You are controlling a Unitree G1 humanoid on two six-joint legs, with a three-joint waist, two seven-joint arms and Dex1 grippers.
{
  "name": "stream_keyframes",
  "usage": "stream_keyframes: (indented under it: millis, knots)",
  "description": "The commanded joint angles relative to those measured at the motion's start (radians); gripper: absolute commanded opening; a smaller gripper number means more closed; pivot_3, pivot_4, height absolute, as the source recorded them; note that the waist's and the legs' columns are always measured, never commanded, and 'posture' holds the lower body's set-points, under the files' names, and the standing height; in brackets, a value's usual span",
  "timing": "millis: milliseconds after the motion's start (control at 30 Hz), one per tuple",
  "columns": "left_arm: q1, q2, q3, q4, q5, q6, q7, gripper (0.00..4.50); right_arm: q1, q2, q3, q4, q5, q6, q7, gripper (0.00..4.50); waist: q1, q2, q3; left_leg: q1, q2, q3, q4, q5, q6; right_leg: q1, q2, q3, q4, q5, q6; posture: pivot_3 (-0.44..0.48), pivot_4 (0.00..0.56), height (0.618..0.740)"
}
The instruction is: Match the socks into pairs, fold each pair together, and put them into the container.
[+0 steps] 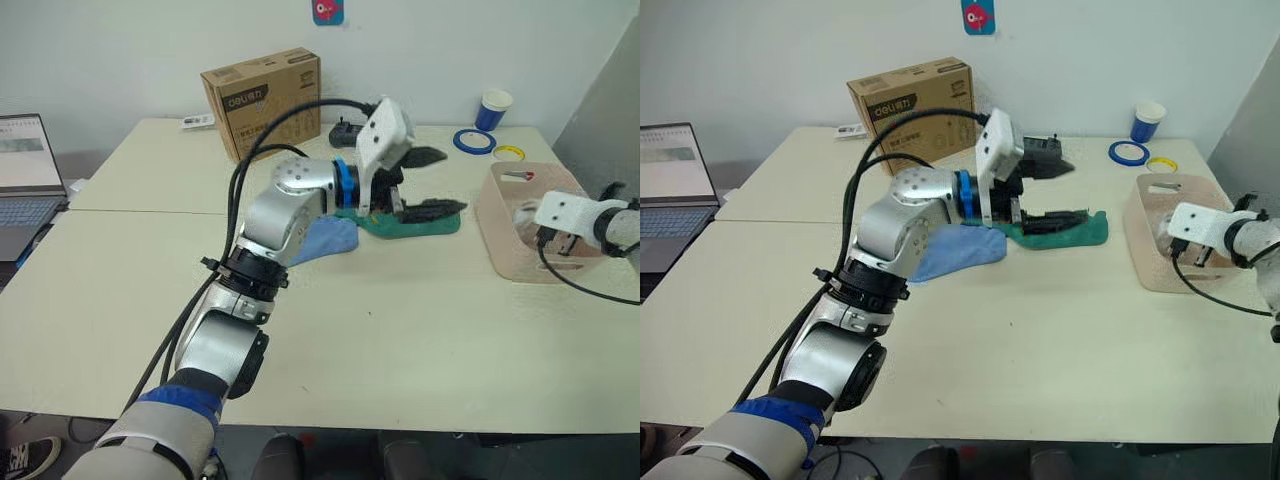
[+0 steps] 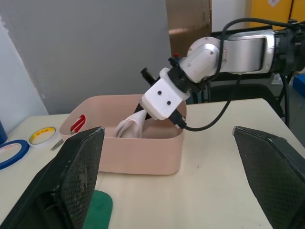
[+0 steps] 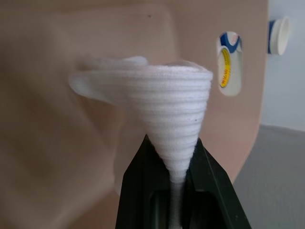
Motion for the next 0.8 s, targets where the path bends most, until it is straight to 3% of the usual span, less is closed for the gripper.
stream_keyframes:
  millis: [33, 67, 400, 533, 667, 800]
  knots:
    - [-0.022, -0.012, -0.008, -0.039, 0.007, 0.003, -0.002, 4.50, -0.089, 0.001, -0.003, 0.063, -0.012, -0.045, 0.103, 0.66, 0.001, 0.000, 0.000, 0.000, 0.000, 0.000, 0.000, 0.000, 0.000, 0.000, 0.000, 0.000, 0.000, 0.001, -0.002, 0.000, 0.150, 0.740]
    - [-0.021, -0.013, -0.009, -0.039, 0.011, 0.004, -0.001, 4.50, -0.104, 0.001, 0.006, 0.080, -0.018, -0.055, 0.139, 0.85, 0.003, 0.000, 0.000, 0.000, 0.000, 0.000, 0.000, 0.000, 0.000, 0.000, 0.000, 0.000, 0.000, 0.001, -0.002, 0.000, 0.150, 0.740]
    - [-0.010, -0.001, 0.002, -0.046, 0.015, 0.015, 0.000, 4.50, -0.236, -0.054, -0.008, 0.137, -0.018, -0.079, 0.435, 4.41, 0.007, 0.002, 0.001, 0.000, 0.000, -0.001, 0.000, 0.000, 0.000, 0.001, 0.000, -0.001, 0.000, 0.002, -0.003, 0.000, 0.150, 0.740]
    - [-0.002, 0.014, 0.007, -0.052, 0.014, 0.023, -0.003, 4.50, -0.255, -0.131, -0.037, 0.075, 0.013, -0.016, 0.615, 4.46, 0.010, 0.006, 0.003, 0.000, -0.001, -0.001, 0.000, 0.000, 0.000, 0.001, -0.001, -0.002, 0.000, 0.002, -0.003, 0.000, 0.150, 0.740]
    - [0.029, 0.048, 0.019, -0.084, 0.008, 0.023, 0.000, 4.50, -0.273, -0.167, -0.117, -0.005, 0.096, 0.079, 0.705, 4.46, 0.007, 0.006, 0.003, 0.000, 0.000, -0.001, 0.000, 0.000, 0.000, 0.001, -0.001, -0.002, 0.000, 0.002, -0.003, 0.000, 0.150, 0.740]
    - [0.107, 0.109, 0.055, -0.166, -0.017, 0.079, 0.022, 4.50, -0.302, -0.065, -0.224, -0.098, 0.225, 0.233, 0.657, 4.46, -0.010, 0.006, 0.003, 0.002, 0.000, -0.001, 0.000, 0.000, 0.000, 0.001, -0.001, -0.001, 0.002, 0.002, -0.003, 0.000, 0.150, 0.740]
